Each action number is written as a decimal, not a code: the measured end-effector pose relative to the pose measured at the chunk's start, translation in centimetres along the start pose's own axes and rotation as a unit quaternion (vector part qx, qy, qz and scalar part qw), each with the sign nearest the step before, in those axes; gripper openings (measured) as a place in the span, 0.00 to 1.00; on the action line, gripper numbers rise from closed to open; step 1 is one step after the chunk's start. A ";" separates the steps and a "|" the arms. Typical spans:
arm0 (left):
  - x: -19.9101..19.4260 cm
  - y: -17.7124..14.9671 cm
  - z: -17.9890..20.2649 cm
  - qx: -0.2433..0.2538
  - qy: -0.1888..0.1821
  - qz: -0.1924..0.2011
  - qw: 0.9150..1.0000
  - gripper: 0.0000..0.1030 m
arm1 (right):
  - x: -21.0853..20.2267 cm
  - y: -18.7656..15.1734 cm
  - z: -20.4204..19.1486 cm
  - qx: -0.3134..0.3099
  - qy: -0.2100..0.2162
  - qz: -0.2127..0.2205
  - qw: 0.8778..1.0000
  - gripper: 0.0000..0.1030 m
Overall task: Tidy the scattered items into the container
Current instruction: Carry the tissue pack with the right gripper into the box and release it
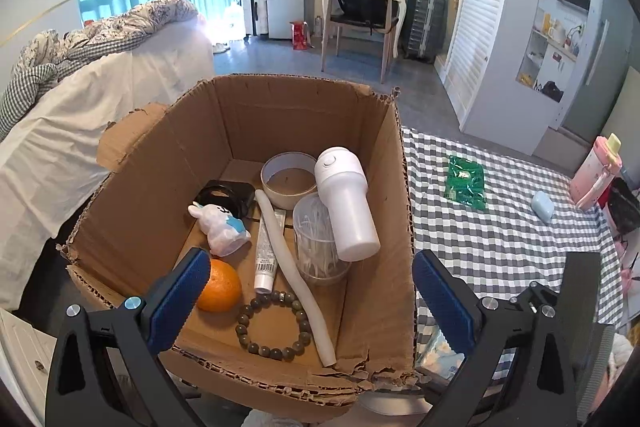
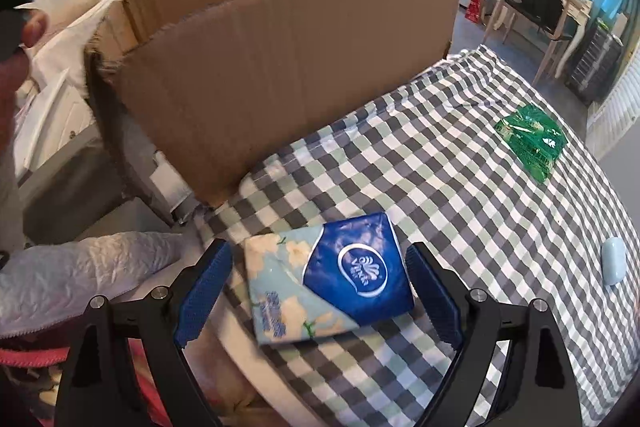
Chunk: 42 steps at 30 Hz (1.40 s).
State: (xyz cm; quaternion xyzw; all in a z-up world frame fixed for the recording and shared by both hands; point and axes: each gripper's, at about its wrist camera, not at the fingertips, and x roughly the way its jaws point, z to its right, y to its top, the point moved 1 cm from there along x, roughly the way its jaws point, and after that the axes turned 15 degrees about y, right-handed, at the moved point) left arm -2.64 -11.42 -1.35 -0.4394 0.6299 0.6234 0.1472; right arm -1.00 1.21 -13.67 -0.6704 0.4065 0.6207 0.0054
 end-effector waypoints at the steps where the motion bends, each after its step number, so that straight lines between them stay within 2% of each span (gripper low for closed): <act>1: 0.1 0.0 -0.1 -0.001 0.000 -0.001 1.000 1.00 | 0.2 0.0 0.0 0.004 0.000 -0.003 1.000 0.86; 5: 0.5 -0.1 -0.4 -0.006 -0.002 -0.006 1.000 1.00 | 0.2 -0.3 -0.2 0.010 -0.003 -0.006 1.000 0.85; 7: 0.6 -0.1 -0.5 -0.009 -0.004 -0.009 1.000 1.00 | -0.1 -0.3 -0.3 0.013 -0.006 -0.003 1.000 0.78; 14: 0.9 -0.2 -0.9 -0.013 -0.010 -0.011 1.000 1.00 | -1.8 0.1 -1.2 0.016 -0.009 0.020 1.000 0.78; 18: 1.0 -0.1 -1.6 -0.024 -0.005 -0.008 1.000 1.00 | -3.7 0.9 -2.1 0.016 -0.028 0.040 0.999 0.78; 25: 1.2 0.0 -4.2 -0.054 0.012 -0.002 0.998 1.00 | -10.0 3.9 -3.8 -0.018 -0.079 0.107 0.991 0.78; 29: 1.3 0.0 -6.2 -0.084 0.035 -0.003 0.996 1.00 | -12.0 6.8 -4.6 -0.037 -0.078 0.142 0.986 0.78; 32: 1.5 0.1 -7.6 -0.107 0.050 -0.008 0.993 1.00 | -11.4 9.6 -5.3 -0.040 -0.050 0.160 0.985 0.78; 37: 2.2 -0.3 -9.8 -0.138 0.072 -0.026 0.987 1.00 | -7.8 13.5 -5.0 -0.017 -0.014 0.161 0.987 0.79; 40: 2.2 -0.4 -9.6 -0.129 0.075 -0.024 0.989 1.00 | -5.9 14.8 -4.3 0.011 0.003 0.161 0.987 0.79; 42: 2.3 -0.3 -9.2 -0.119 0.077 -0.024 0.990 1.00 | -5.5 14.9 -4.1 0.017 -0.011 0.162 0.987 0.79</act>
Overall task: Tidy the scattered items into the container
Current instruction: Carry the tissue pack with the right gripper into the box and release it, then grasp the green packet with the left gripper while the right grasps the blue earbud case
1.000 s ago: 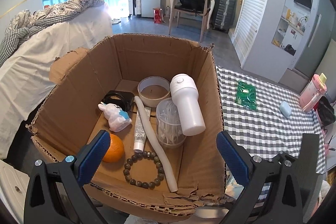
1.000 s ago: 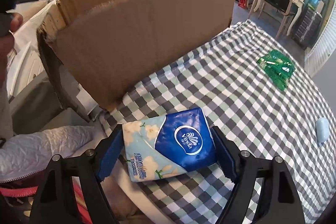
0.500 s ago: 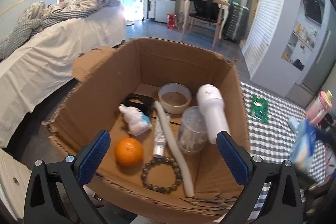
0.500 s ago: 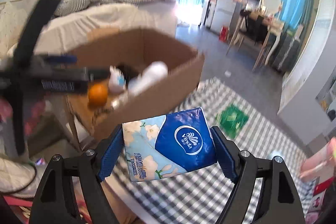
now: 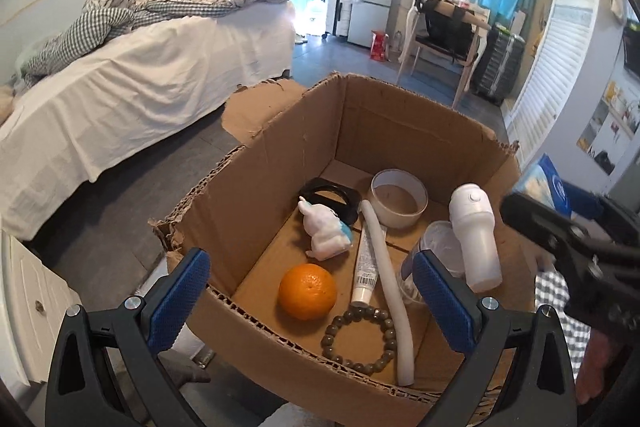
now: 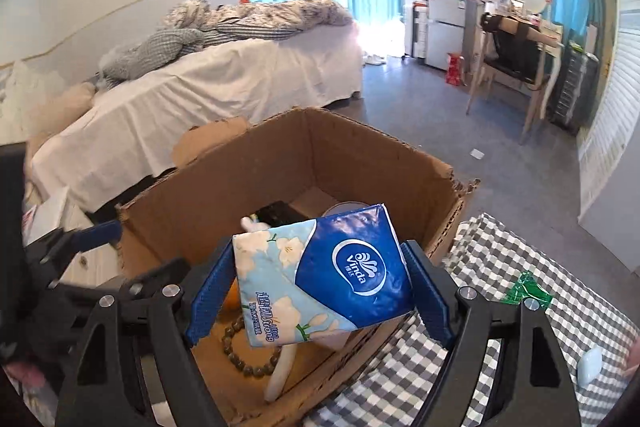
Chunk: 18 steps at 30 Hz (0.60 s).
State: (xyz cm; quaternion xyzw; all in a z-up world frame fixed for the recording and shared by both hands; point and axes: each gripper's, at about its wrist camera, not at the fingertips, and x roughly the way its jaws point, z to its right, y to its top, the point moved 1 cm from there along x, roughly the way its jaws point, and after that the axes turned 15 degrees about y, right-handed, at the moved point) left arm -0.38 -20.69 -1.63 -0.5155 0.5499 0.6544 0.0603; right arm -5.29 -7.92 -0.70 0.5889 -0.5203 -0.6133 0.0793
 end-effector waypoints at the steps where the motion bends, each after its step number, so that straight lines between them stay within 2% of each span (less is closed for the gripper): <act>1: 0.0 0.0 0.2 0.002 -0.001 0.000 1.000 1.00 | 0.0 0.0 0.1 0.000 -0.009 0.000 1.000 0.83; 3: 0.0 -0.1 0.6 0.007 -0.003 0.001 1.000 1.00 | 0.0 0.2 0.7 0.003 -0.016 0.006 1.000 0.88; 7: -0.2 0.0 1.4 0.016 -0.003 0.003 1.000 1.00 | -1.3 0.6 1.8 0.016 -0.023 0.026 0.999 0.89; 12: -1.6 0.2 3.0 0.031 -0.011 0.020 0.999 1.00 | -4.6 -0.4 3.6 0.029 -0.059 0.052 0.996 0.89; 18: -5.3 0.6 7.8 0.076 -0.067 0.069 0.992 1.00 | -12.0 -2.8 7.5 0.069 -0.116 0.103 0.985 0.89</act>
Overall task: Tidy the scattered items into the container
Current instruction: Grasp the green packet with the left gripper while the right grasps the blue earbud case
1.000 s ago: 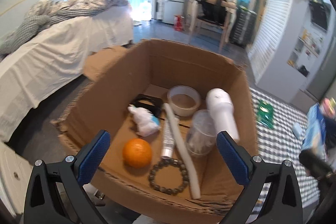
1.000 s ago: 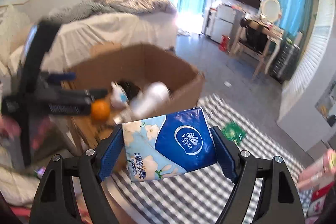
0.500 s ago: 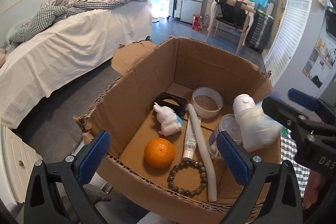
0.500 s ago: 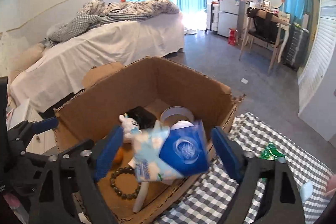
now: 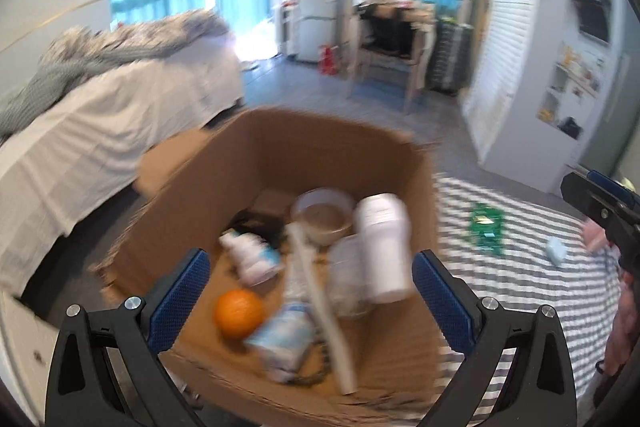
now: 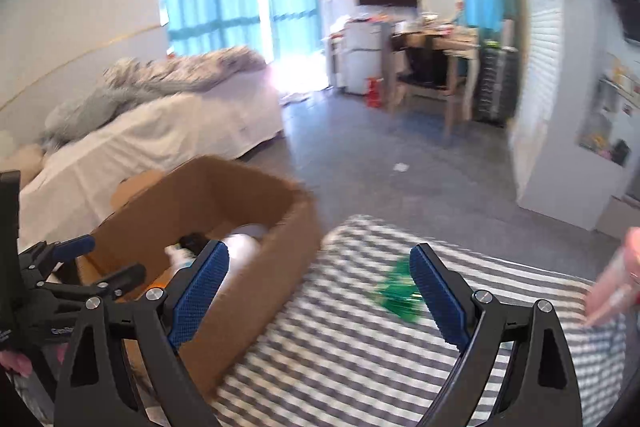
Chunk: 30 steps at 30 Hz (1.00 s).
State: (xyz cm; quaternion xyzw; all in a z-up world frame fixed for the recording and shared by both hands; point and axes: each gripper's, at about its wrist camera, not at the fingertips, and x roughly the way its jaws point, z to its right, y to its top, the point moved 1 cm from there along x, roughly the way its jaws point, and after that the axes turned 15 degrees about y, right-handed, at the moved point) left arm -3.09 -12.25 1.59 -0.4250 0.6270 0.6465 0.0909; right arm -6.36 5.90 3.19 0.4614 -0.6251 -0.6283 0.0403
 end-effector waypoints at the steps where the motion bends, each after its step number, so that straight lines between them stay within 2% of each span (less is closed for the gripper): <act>1: -0.3 0.2 1.0 0.008 -0.012 0.005 1.000 1.00 | -1.0 0.0 0.9 0.003 -0.013 0.005 1.000 0.90; 6: -1.3 1.1 7.0 0.040 -0.073 0.013 0.996 1.00 | -5.9 -1.1 5.6 0.013 -0.112 0.017 0.994 0.92; 13: -0.5 1.9 16.0 0.068 -0.105 -0.003 0.992 1.00 | -10.3 -3.3 11.5 0.026 -0.187 0.006 0.982 0.92; 15: -0.1 2.0 18.4 0.080 -0.109 -0.004 0.991 1.00 | -10.5 -3.7 13.0 0.031 -0.192 0.000 0.981 0.92; 19: 1.6 1.6 22.3 0.104 -0.090 -0.010 0.990 1.00 | -9.5 -4.3 15.2 0.035 -0.189 -0.013 0.981 0.92; 25: 5.4 0.3 25.6 0.127 -0.067 -0.008 0.990 1.00 | -4.6 -6.0 18.4 0.049 -0.164 -0.055 0.984 0.92; 27: 7.2 0.0 25.9 0.128 -0.055 -0.020 0.990 1.00 | -2.4 -6.8 19.9 0.067 -0.145 -0.070 0.985 0.92; 30: 9.8 -0.4 26.5 0.123 -0.054 -0.042 0.990 1.00 | 0.4 -7.7 21.3 0.078 -0.140 -0.094 0.983 0.92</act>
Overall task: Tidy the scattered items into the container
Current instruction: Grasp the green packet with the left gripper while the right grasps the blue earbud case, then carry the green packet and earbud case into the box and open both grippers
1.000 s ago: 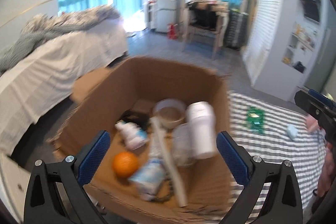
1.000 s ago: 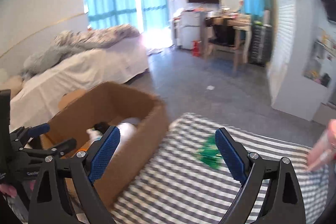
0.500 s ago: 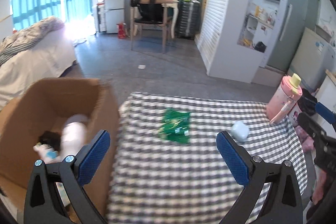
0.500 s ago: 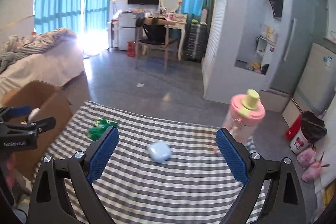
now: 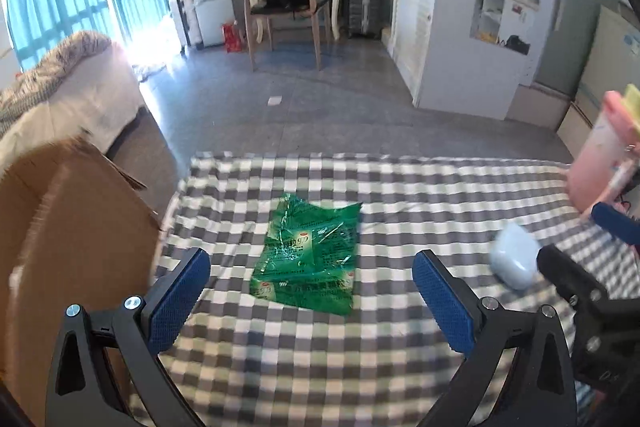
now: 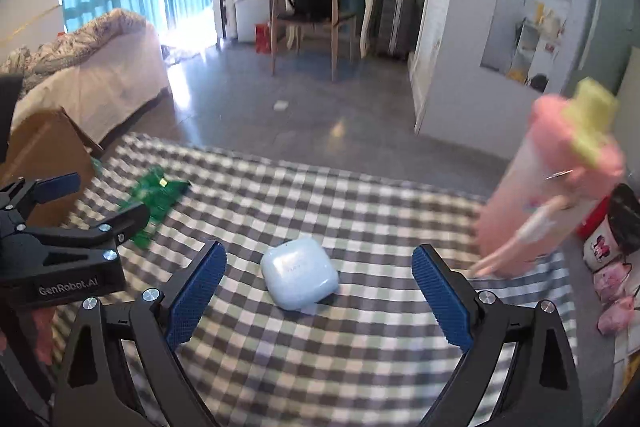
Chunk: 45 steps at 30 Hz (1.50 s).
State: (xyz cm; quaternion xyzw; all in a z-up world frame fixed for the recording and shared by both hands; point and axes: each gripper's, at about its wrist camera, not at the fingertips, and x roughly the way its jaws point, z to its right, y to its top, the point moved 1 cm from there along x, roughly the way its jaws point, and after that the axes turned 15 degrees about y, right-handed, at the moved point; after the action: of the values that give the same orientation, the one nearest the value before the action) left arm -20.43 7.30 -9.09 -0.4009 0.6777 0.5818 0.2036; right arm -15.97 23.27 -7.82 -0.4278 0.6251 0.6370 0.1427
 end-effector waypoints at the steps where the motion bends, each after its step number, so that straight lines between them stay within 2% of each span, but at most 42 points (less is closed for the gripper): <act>1: 0.9 -0.1 0.1 -0.003 0.000 -0.006 1.000 1.00 | 1.0 -0.1 0.2 0.002 0.000 -0.009 1.000 0.92; 6: 4.6 -0.8 0.8 -0.001 -0.006 -0.041 0.999 1.00 | 4.6 -0.9 1.3 0.024 0.004 -0.043 0.999 0.92; 8: 4.7 -0.9 0.5 -0.015 -0.014 -0.033 0.999 1.00 | 5.7 -1.4 1.6 0.031 -0.003 -0.059 0.998 0.92; 15: 4.7 -0.8 0.5 -0.008 -0.017 -0.032 0.999 0.99 | 5.6 -1.9 1.6 0.032 -0.015 -0.047 0.998 0.92; 16: 4.6 -0.8 0.6 -0.004 -0.019 -0.030 0.999 0.94 | 5.6 -1.9 1.6 0.034 -0.014 -0.047 0.998 0.90; 17: 4.3 -0.8 0.8 0.002 -0.025 -0.027 0.999 0.84 | 5.5 -1.9 1.6 0.033 -0.012 -0.046 0.998 0.88; 18: 3.9 -0.8 1.0 0.010 -0.030 -0.022 0.999 0.70 | 5.4 -1.9 1.3 0.029 -0.009 -0.044 0.999 0.78; 19: 3.4 -0.9 1.3 0.018 -0.035 -0.019 0.999 0.64 | 5.2 -1.8 1.0 0.025 -0.005 -0.044 0.999 0.63; 20: 3.1 -1.0 1.8 0.027 -0.037 -0.017 0.999 0.57 | 5.0 -1.8 0.8 0.025 0.001 -0.046 0.999 0.55; 22: 2.4 -1.2 2.2 0.043 -0.039 -0.021 0.998 0.55 | 4.8 -1.7 0.6 0.031 0.003 -0.058 0.998 0.55; 23: 2.1 -1.2 2.3 0.044 -0.046 -0.021 0.998 0.38 | 4.5 -1.7 0.6 0.042 0.013 -0.060 0.997 0.55; 24: 1.5 -1.3 2.3 0.045 -0.054 -0.017 0.997 0.34 | 4.0 -1.7 0.6 0.054 0.028 -0.056 0.997 0.55; 27: -0.1 -1.4 2.5 0.056 -0.068 -0.001 0.996 0.33 | 2.4 -1.9 0.2 0.064 0.038 -0.046 0.996 0.54; 30: -0.7 -1.6 2.5 0.058 -0.083 -0.004 0.995 0.33 | 1.0 -2.2 -0.2 0.063 0.037 -0.037 0.997 0.54; 33: -1.1 -2.0 2.1 0.055 -0.082 -0.008 0.995 0.31 | 0.0 -2.4 -0.7 0.063 0.035 -0.031 0.997 0.54; 37: -3.6 -2.0 0.8 0.045 -0.088 0.014 0.995 0.31 | -1.7 -2.6 -1.5 0.061 0.039 -0.022 0.997 0.54; 42: -7.9 -1.2 -0.9 0.028 -0.054 0.035 0.998 0.31 | -4.8 -0.8 -3.7 0.029 0.041 0.004 0.999 0.54; 45: -10.8 -1.4 -3.2 0.006 -0.061 0.057 0.996 0.31 | -6.5 0.4 -5.9 0.005 0.048 0.021 0.999 0.54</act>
State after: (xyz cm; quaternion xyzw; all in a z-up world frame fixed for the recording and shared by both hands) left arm -12.32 7.61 -1.16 -0.3243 0.6889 0.6120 0.2138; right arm -10.23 20.08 -1.99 -0.4438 0.6430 0.6158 0.1016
